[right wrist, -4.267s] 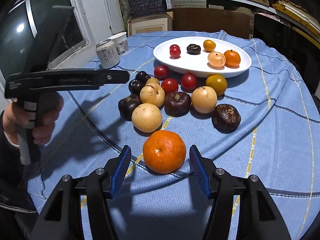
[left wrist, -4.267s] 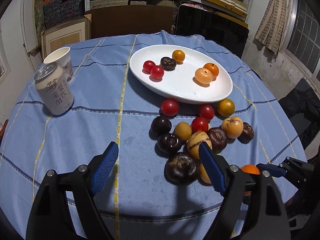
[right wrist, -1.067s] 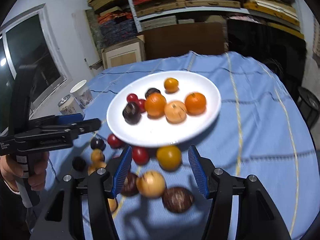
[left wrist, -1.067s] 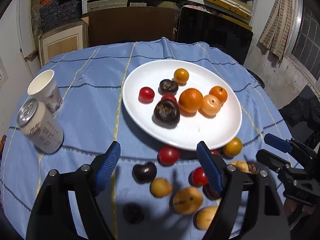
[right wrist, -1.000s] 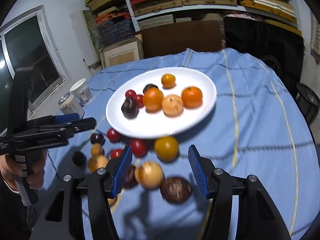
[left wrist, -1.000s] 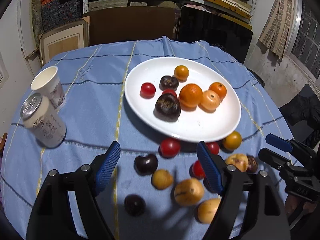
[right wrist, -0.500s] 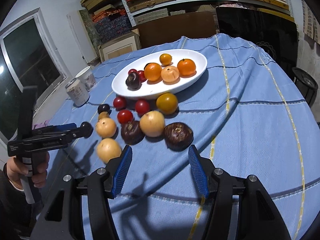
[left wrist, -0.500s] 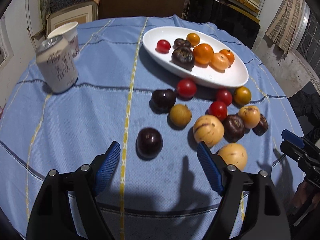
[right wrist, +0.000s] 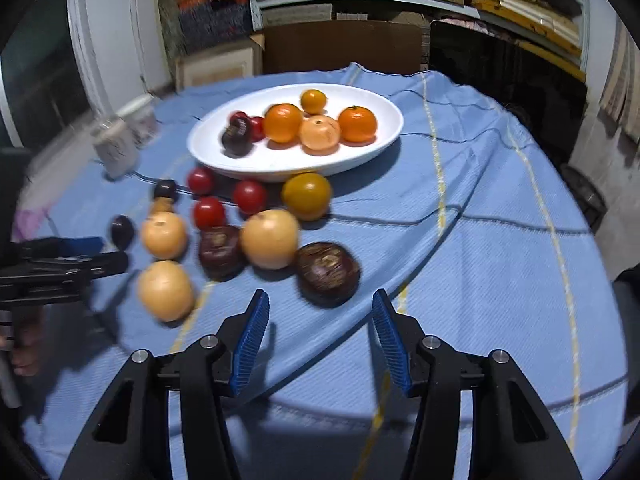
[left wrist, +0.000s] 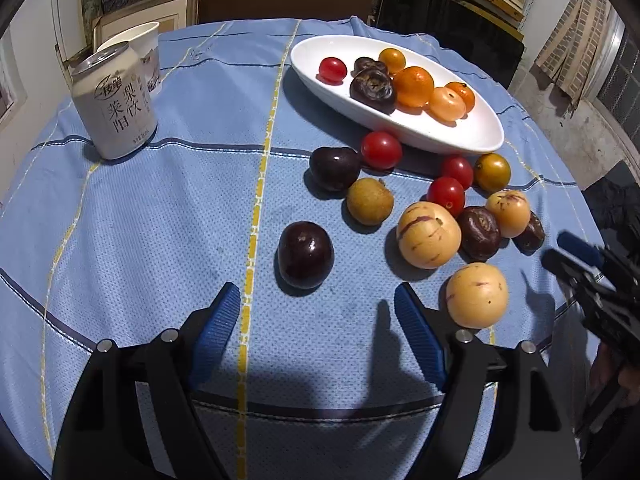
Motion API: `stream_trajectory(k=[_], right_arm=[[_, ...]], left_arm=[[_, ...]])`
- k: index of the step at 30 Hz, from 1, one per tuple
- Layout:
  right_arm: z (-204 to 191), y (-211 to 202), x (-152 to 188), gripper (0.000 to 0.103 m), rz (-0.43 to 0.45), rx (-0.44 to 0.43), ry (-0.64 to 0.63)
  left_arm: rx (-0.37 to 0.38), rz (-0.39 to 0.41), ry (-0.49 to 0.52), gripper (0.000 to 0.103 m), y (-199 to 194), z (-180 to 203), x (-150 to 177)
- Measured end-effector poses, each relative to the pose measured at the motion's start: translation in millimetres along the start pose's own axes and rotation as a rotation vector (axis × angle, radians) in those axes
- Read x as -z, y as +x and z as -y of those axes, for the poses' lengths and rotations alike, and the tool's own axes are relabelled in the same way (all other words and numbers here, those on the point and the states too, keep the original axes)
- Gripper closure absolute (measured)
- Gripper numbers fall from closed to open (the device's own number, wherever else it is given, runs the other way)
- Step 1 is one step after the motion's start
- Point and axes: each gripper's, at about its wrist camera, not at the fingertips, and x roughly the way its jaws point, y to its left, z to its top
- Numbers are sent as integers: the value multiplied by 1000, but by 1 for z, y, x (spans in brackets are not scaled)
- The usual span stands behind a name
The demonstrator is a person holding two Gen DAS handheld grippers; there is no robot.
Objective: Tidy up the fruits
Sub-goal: 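Grasp a dark brown fruit with the right gripper while the left gripper grasps a dark plum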
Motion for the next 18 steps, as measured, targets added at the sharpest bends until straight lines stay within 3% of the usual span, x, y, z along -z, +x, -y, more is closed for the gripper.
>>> stream_trajectory(k=[8, 11, 18], right_arm=[[-3, 34, -12, 59, -54, 27, -42], [-4, 33, -11, 60, -43, 28, -49], [16, 6, -4, 60, 20, -53, 66]], left_arm=[[-18, -2, 18, 26, 5, 1, -6], [-25, -2, 17, 26, 6, 0, -8], [-47, 9, 36, 26, 11, 0, -12]])
